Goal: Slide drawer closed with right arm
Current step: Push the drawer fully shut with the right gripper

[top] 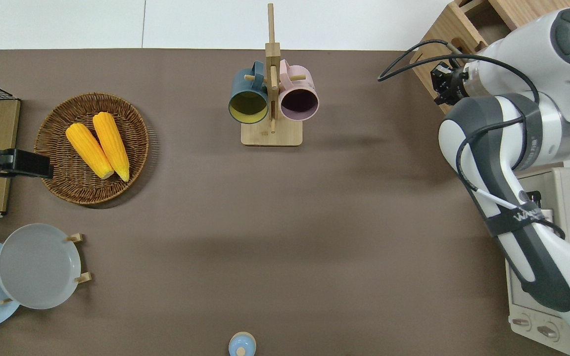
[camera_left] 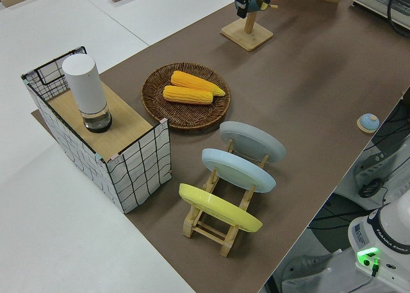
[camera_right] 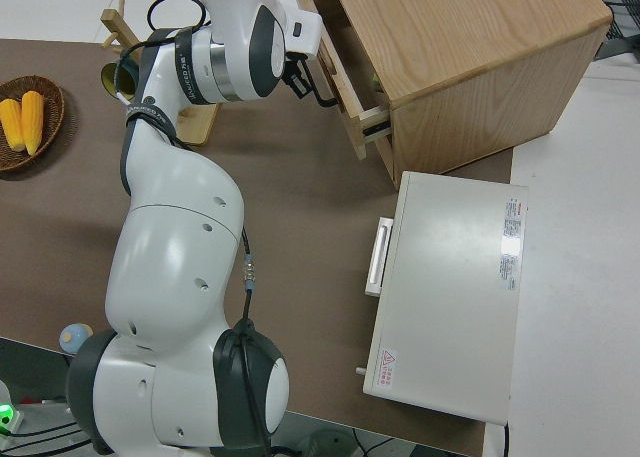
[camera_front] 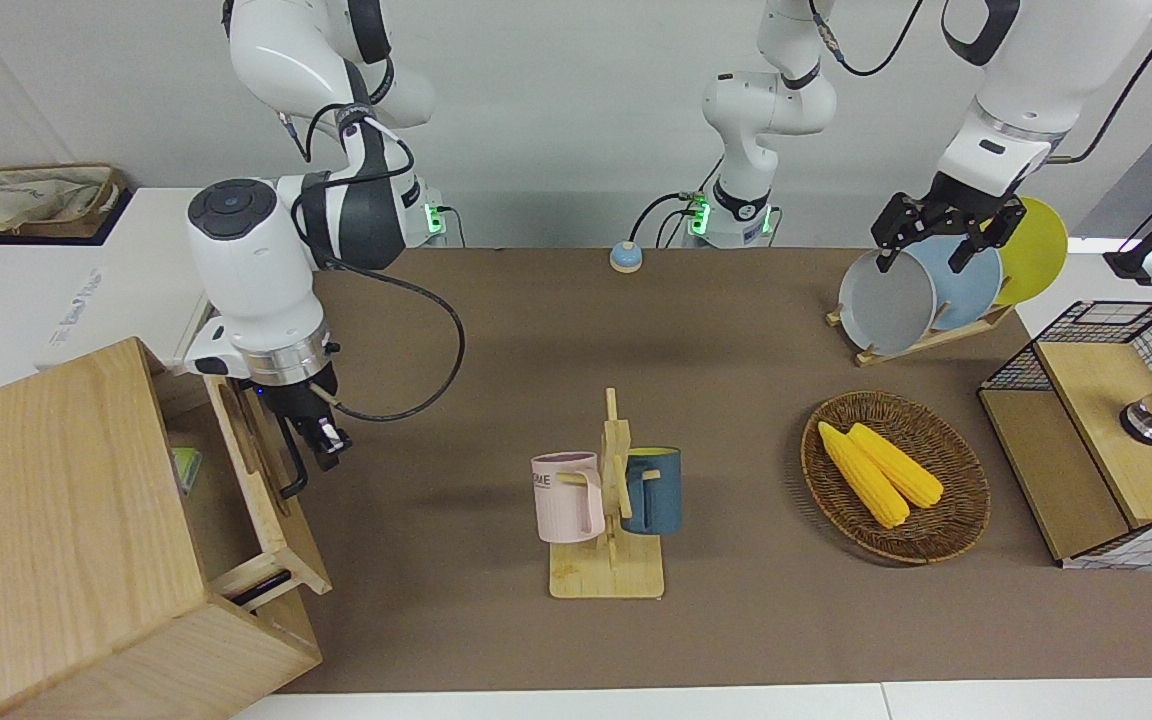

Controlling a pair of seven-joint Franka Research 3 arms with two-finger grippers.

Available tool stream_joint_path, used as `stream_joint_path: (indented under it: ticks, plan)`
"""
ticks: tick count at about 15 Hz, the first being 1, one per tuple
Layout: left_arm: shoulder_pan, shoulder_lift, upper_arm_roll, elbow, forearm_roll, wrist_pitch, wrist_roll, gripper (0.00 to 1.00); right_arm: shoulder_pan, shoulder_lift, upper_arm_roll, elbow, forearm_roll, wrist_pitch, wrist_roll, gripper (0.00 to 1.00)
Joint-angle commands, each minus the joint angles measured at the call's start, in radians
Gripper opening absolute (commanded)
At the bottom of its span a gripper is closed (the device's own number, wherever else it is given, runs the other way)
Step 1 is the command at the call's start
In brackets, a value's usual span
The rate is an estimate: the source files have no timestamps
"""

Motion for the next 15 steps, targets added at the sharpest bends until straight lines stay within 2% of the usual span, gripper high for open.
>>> stream_joint_path:
  ticks: [1, 3, 6, 9, 15]
  plan:
    - [-0.017, 0.013, 0.017, 0.02, 0.012, 0.0, 0.007, 1.0, -0.064, 0.015, 0.016, 0.02, -0.012, 0.022, -0.057, 0.0]
    - [-0.017, 0.013, 0.017, 0.02, 0.012, 0.0, 0.007, 1.0, -0.081, 0.017, 0.018, 0.022, -0.009, 0.022, -0.067, 0.0]
    - [-0.017, 0.013, 0.017, 0.02, 0.012, 0.0, 0.007, 1.0, -0.114, 0.017, 0.026, 0.022, -0.007, 0.023, -0.151, 0.0]
    - [-0.017, 0.013, 0.017, 0.02, 0.012, 0.0, 0.007, 1.0, -0.136, 0.017, 0.026, 0.02, -0.007, 0.057, -0.214, 0.0]
    - [-0.017, 0.013, 0.017, 0.02, 0.012, 0.0, 0.007, 1.0, -0.156, 0.024, 0.026, 0.02, -0.007, 0.075, -0.256, 0.0]
